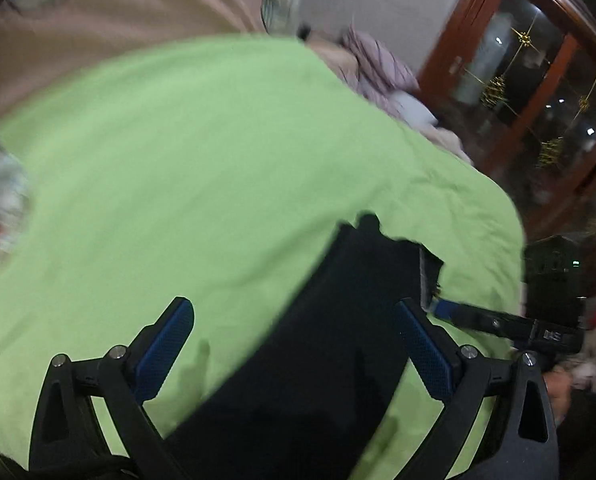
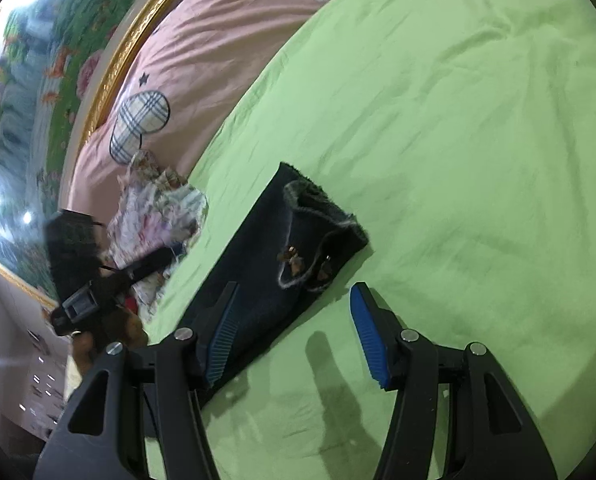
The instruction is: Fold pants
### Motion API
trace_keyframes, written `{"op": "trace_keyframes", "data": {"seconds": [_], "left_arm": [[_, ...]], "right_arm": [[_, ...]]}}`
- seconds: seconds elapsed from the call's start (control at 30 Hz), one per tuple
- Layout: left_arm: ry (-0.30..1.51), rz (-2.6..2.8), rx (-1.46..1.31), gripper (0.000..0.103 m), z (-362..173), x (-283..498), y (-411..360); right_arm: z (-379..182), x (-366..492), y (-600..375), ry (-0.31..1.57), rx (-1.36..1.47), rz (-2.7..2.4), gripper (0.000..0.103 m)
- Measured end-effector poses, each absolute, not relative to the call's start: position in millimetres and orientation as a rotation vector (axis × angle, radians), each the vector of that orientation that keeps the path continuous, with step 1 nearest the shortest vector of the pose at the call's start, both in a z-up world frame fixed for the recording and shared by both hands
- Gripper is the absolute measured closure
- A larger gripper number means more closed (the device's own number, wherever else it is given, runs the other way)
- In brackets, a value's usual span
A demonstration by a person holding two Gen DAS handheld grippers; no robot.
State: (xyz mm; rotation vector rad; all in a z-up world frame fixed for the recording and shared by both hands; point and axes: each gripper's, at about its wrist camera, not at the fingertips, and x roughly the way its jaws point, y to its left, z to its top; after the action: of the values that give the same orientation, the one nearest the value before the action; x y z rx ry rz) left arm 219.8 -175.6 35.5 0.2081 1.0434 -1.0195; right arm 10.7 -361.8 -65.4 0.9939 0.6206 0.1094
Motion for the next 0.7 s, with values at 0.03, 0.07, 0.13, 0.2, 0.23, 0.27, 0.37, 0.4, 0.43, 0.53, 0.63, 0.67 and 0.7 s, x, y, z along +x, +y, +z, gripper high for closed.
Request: {"op": "trace_keyframes", "data": {"seconds": [0.03,0.07,0.13,0.2,0.23,0.27,0.37,0.4,0.43,0.53,0.63,0.67,0.7], "left_arm": [[1.073,-1.032,0.207,0.005,31.4,221.5,-180.8],[1.107,-1.060,0.218,0.006,25.8,222.9,-188.2],[1.124,-1.082,0.268,0.011,15.5,214.3,-202.0],[1.136,-1.075,0.313,0.015,5.5,215.7,-213.0],[1.141,-1.067,0.326,0.020,2.3,216.4,-220.8],[1.151,-1.070,0.333,0.030,-0.5,217.7,-226.4],[1.158,-1.085,0.364,0.040,-10.6,215.7,-245.2],[1.141,-1.080,0.389,0.040,-12.0,213.7,-251.1],[1.125,-1.073,0.405,0.039,-12.0,213.1,-255.7],[1.120,-1.101,0.398,0.024,-11.8,210.5,-264.0],[1.108,-1.124,0.377,0.026,-13.3,209.5,-264.7],[1.101,-1.131,0.384,0.028,-14.8,208.5,-265.9],[1.092,-1.139,0.394,0.038,-15.9,208.0,-267.1]], "right_arm": [[-66.7,11.5,-364.2,0.616,1.010,0.113,0.046],[-68.0,12.6,-366.9,0.611,1.026,0.115,0.046],[-70.9,15.1,-371.0,0.596,1.054,0.115,0.046],[-74.7,19.9,-371.4,0.595,1.081,0.130,0.046],[-76.6,22.2,-371.0,0.602,1.080,0.131,0.047],[-77.4,24.2,-369.9,0.604,1.071,0.129,0.051],[-81.7,25.5,-371.4,0.596,1.086,0.126,0.062],[-83.9,26.6,-372.5,0.599,1.095,0.127,0.066],[-86.0,27.0,-374.2,0.596,1.107,0.127,0.067],[-89.3,31.3,-376.9,0.597,1.134,0.143,0.068],[-89.9,35.4,-376.8,0.592,1.128,0.144,0.070],[-90.6,35.3,-376.8,0.593,1.123,0.137,0.074],[-91.2,34.6,-376.7,0.583,1.121,0.133,0.078]]}}
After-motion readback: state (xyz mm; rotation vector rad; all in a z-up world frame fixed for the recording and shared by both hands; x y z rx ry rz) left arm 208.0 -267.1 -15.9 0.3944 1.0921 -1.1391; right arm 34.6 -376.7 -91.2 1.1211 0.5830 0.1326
